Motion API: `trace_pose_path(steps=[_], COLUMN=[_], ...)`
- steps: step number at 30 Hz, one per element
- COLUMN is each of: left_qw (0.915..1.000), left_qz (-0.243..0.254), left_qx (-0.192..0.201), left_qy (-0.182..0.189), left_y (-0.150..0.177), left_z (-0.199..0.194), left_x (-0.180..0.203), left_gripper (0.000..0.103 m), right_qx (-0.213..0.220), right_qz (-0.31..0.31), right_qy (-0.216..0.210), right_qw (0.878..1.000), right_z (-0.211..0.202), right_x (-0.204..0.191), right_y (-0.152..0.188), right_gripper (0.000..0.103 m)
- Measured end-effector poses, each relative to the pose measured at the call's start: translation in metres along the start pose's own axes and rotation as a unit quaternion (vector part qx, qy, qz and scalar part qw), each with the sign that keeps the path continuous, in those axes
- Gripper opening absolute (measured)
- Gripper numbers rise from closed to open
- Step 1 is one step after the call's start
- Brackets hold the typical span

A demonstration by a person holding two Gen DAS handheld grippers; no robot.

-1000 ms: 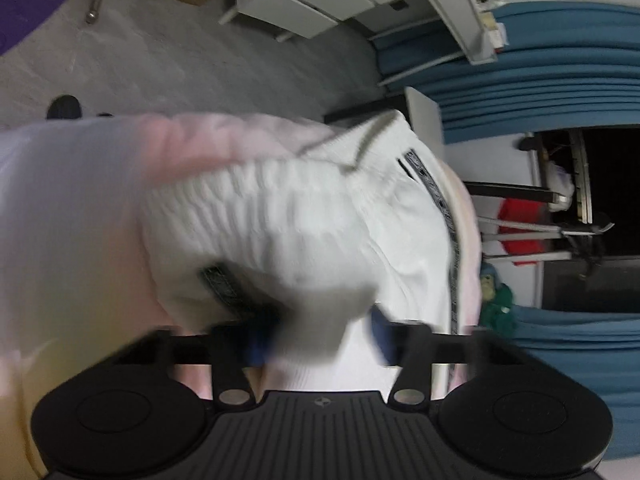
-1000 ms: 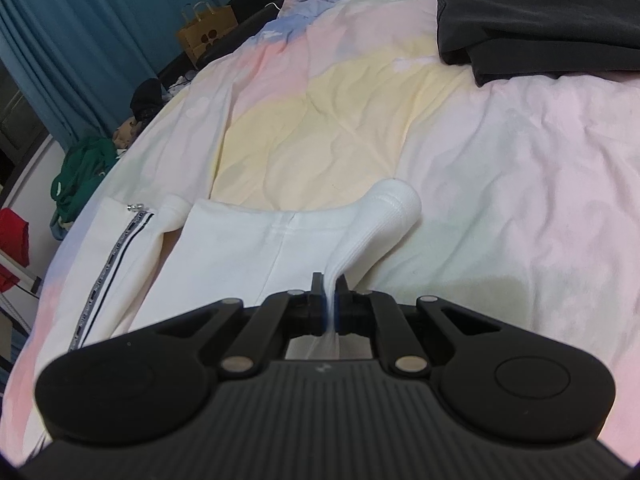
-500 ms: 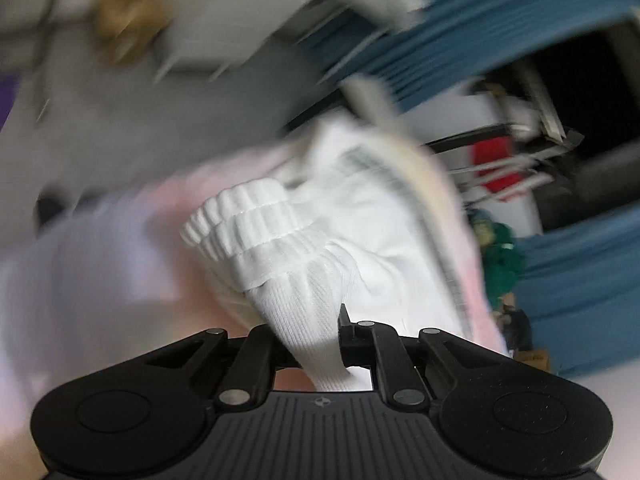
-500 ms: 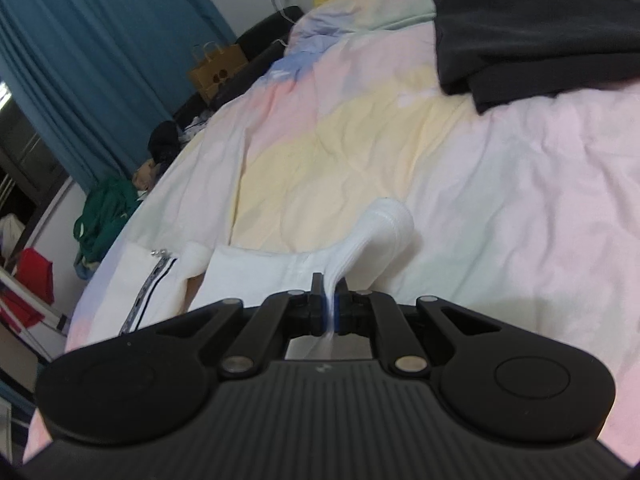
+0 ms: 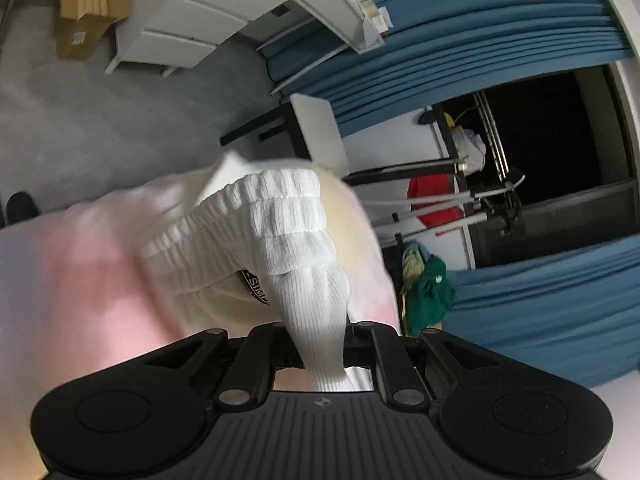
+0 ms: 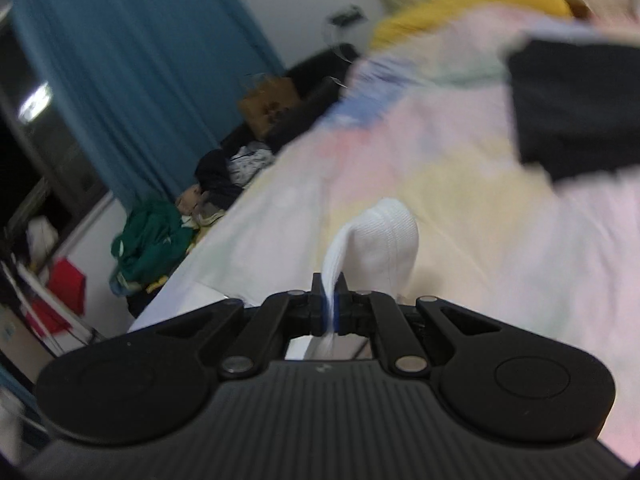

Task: Fold clothes
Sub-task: 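Lift the waistband with the left gripper and fold it toward the cuff held by the right gripper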

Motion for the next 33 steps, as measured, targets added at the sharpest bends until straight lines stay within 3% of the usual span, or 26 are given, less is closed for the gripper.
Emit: trace_pose_path(steps=[5,10,14,16,20,22,24,25,27,30,33], left_qw=[0.9996,0.9968,0.9877,0.9850,0.9842,0.9854,0.9858,0.9848,0.9816,0.9801,0.9893], left_qz=[-0.002,0.004,0.047,0.054,0.077,0.089,0.106,0.125,0.162,0.188,0.139], left_qx=[0.016,0.011,-0.017,-0.030,-0.051,-0.061,-0.068,-0.070,-0.071,-0.053,-0.045], left_qy=[-0.024,-0.079,-0.148,-0.161,-0.151,-0.132,-0.111,-0.098,-0.072,-0.036,0.008], left_y=[-0.056,-0.096,-0.109,-0.111,-0.114,-0.110,-0.104,-0.097,-0.083,-0.053,-0.019], left_z=[0.090,0.200,0.282,0.300,0.305,0.296,0.285,0.276,0.257,0.223,0.193], left_x=[0.014,-0.007,-0.034,-0.043,-0.048,-0.043,-0.034,-0.025,-0.008,0.012,0.005], left_gripper=[0.011,0.012,0.013,0.015,0.019,0.045,0.064,0.076,0.090,0.096,0.098], right_qx=[0.019,0.017,-0.017,-0.024,-0.042,-0.052,-0.068,-0.076,-0.084,-0.093,-0.111], right_qz=[-0.027,-0.066,-0.123,-0.145,-0.135,-0.119,-0.098,-0.083,-0.045,-0.011,0.012], right_qy=[-0.017,-0.010,0.019,0.030,0.018,-0.005,-0.028,-0.036,-0.052,-0.062,-0.073], right_qw=[0.999,0.998,0.992,0.989,0.990,0.992,0.993,0.993,0.994,0.994,0.991], right_z=[0.040,0.115,0.183,0.207,0.224,0.220,0.214,0.207,0.188,0.160,0.134], right_x=[-0.111,-0.200,-0.229,-0.230,-0.219,-0.213,-0.205,-0.197,-0.175,-0.139,-0.100], right_y=[-0.023,-0.006,0.037,0.056,0.072,0.070,0.065,0.063,0.057,0.051,0.049], right_gripper=[0.006,0.006,0.006,0.006,0.008,0.013,0.036,0.042,0.059,0.061,0.061])
Point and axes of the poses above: each gripper's, at about its wrist camera, not at the fingertips, and z roughly the way its jaws point, x to its right, y to its underside, the point moved 7 cm from there along z, roughly the way its jaws point, and after that the axes turned 11 degrees about y, right-handed, at the moved point
